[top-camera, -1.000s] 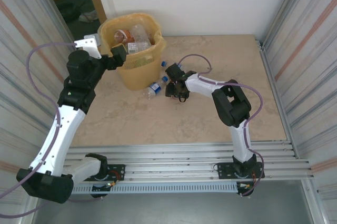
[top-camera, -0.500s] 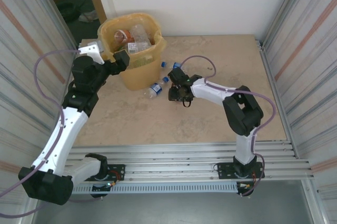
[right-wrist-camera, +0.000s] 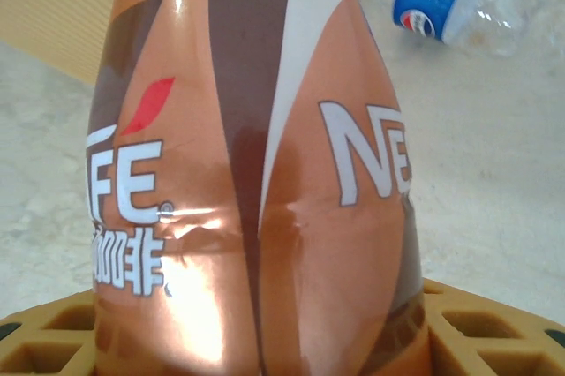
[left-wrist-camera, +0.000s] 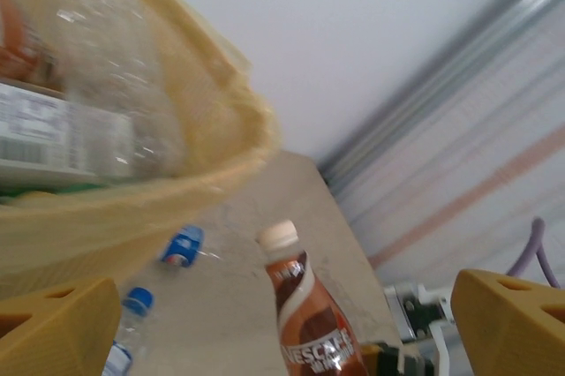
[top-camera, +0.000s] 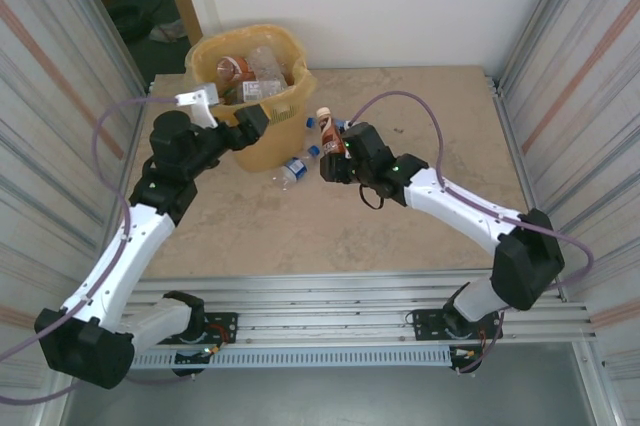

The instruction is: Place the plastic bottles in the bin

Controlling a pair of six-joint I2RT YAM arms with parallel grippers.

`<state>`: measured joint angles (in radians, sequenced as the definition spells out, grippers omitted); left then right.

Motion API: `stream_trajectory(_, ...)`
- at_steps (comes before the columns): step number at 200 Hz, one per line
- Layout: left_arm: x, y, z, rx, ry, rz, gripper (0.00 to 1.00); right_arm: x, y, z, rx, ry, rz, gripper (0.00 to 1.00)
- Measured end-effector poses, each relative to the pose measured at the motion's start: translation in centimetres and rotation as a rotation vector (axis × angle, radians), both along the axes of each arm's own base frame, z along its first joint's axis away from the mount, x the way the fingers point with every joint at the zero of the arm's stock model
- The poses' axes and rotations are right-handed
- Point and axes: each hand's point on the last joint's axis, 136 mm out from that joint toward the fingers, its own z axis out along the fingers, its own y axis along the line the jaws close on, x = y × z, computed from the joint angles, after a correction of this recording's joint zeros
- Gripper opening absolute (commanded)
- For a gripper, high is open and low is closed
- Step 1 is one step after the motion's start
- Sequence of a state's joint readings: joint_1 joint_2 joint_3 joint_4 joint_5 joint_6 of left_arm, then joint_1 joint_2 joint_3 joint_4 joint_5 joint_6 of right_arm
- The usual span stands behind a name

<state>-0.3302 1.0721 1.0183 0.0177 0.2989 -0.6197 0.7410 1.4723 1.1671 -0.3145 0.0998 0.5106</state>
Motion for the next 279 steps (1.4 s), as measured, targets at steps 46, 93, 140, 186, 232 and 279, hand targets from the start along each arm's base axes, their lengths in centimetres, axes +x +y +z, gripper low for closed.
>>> stream_trajectory(46,-1.1,-5.1,-1.4,-0.006,0.032,-0.182,0.94,-1.8,2.1,5.4,0.073,-0.172,0.131,0.42)
stream_trajectory(93,-1.6,-8.3,-2.6,0.002,0.070,-0.291,0.90,-3.6,3.9,9.2,0.119,-0.302,0.234,0.43)
stream_trajectory(140,-2.1,-9.5,-1.6,-0.017,0.035,-0.347,0.84,-4.2,4.7,9.8,0.112,-0.346,0.280,0.43)
stream_trajectory(186,-2.3,-10.1,-1.4,-0.034,0.034,-0.379,0.62,-4.3,5.0,10.1,0.107,-0.366,0.296,0.45)
stream_trajectory(232,-2.2,-10.2,-1.0,-0.053,0.032,-0.379,0.38,-4.1,5.1,10.1,0.097,-0.376,0.300,0.59)
stream_trajectory(279,-1.7,-9.8,-0.1,-0.056,0.015,-0.353,0.29,-3.9,4.9,10.3,0.079,-0.391,0.286,0.88)
